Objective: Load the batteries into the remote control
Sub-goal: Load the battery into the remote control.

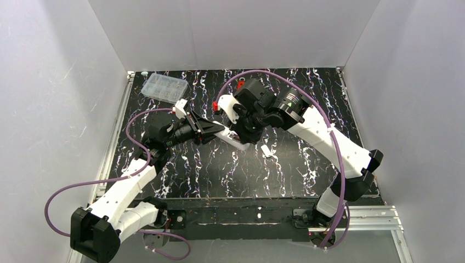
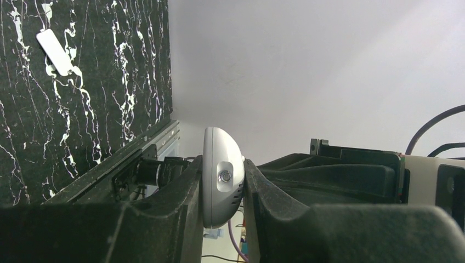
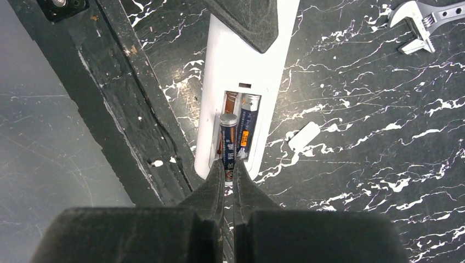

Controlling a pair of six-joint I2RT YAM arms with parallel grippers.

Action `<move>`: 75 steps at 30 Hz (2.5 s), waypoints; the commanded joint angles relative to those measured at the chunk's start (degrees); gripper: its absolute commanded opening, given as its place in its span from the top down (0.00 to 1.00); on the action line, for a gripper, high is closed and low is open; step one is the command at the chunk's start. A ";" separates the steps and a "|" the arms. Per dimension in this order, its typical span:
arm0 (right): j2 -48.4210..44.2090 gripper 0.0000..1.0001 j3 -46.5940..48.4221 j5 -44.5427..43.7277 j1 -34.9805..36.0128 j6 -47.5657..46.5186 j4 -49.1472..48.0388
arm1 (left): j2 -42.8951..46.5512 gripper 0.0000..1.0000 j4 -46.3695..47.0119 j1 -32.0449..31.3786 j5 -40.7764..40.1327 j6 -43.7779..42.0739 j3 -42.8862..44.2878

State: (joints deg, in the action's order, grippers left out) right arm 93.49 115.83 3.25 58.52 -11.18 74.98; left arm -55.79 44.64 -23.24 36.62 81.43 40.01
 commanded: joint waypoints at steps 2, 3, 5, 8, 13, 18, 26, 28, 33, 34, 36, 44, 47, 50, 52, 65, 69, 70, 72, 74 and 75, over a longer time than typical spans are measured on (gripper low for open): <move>-0.34 0.97 -0.09 0.74 0.29 -0.45 -0.04 | 1.35 1.00 4.71 -0.62 2.49 0.00 0.38; -0.33 0.96 -0.08 0.57 0.28 -0.36 -0.06 | 1.40 1.00 4.75 -0.66 2.49 -0.04 0.40; -0.22 0.93 0.07 0.58 0.24 -0.25 -0.18 | 1.52 1.00 4.75 -0.66 2.49 -0.11 0.37; 0.07 0.86 0.48 0.77 0.36 0.05 -0.32 | 1.51 1.00 4.85 -0.75 2.48 -0.06 0.29; 0.55 0.77 0.71 0.36 0.41 0.58 -0.30 | 1.51 1.00 4.95 -0.79 2.49 -0.23 0.26; 0.64 0.71 0.91 0.18 0.37 0.87 -0.42 | 1.34 1.00 5.10 -0.84 2.47 -0.17 0.14; 1.04 0.66 2.14 2.01 0.36 1.39 -0.59 | 1.25 1.00 5.28 -0.84 2.39 -0.22 -0.26; 0.93 0.63 2.65 2.76 0.35 1.59 -0.79 | 1.29 1.00 5.34 -0.93 2.37 -0.14 -0.27; 0.07 0.56 3.79 3.58 0.36 2.77 -3.07 | 1.01 1.00 5.54 -0.93 2.23 0.00 -0.36; -0.40 0.55 3.68 3.00 0.41 2.93 -3.66 | 0.97 1.00 5.54 -0.93 2.22 0.04 -0.32; -3.12 0.53 1.21 -0.13 0.37 3.82 -7.42 | 0.80 1.00 5.91 -0.93 2.18 0.29 -0.43; -20.23 0.76 -20.97 -5.95 -2.54 13.36 -20.37 | 0.23 1.00 7.51 -1.10 2.08 0.83 -0.20; -21.51 0.80 -22.70 -3.73 -2.60 13.70 -21.29 | 0.23 1.00 7.63 -1.18 2.01 0.88 -0.36; -21.48 0.85 -22.89 -3.68 -2.62 13.88 -21.39 | 0.28 1.00 7.65 -1.19 1.87 0.90 -0.40; -21.12 0.92 -22.72 -3.69 -2.61 13.82 -21.52 | 0.24 1.00 7.63 -1.19 1.79 0.91 -0.34; -19.19 0.99 -22.25 -0.34 -2.70 13.66 -22.64 | 0.29 1.00 7.11 -1.34 1.79 0.66 0.10; -18.79 0.99 -22.16 0.22 -2.72 13.67 -22.54 | 0.28 1.00 7.21 -1.36 1.79 0.66 0.00; -18.70 0.99 -22.05 0.26 -2.71 13.58 -22.52 | 0.32 1.00 7.28 -1.36 1.81 0.66 -0.06; -18.60 0.99 -21.99 0.39 -2.68 13.58 -22.61 | 0.41 1.00 7.21 -1.36 1.79 0.58 -0.14; -18.49 0.99 -21.88 0.61 -2.72 13.56 -22.81 | 0.42 1.00 7.15 -1.36 1.71 0.57 -0.19; -18.44 0.99 -21.81 0.70 -2.69 13.56 -22.78 | 0.42 1.00 7.27 -1.36 1.70 0.57 -0.27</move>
State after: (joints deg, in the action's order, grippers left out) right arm 75.22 92.90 2.83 55.88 2.42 54.78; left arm -56.21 47.75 -24.25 36.69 82.13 39.75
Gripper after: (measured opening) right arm 0.022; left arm 0.237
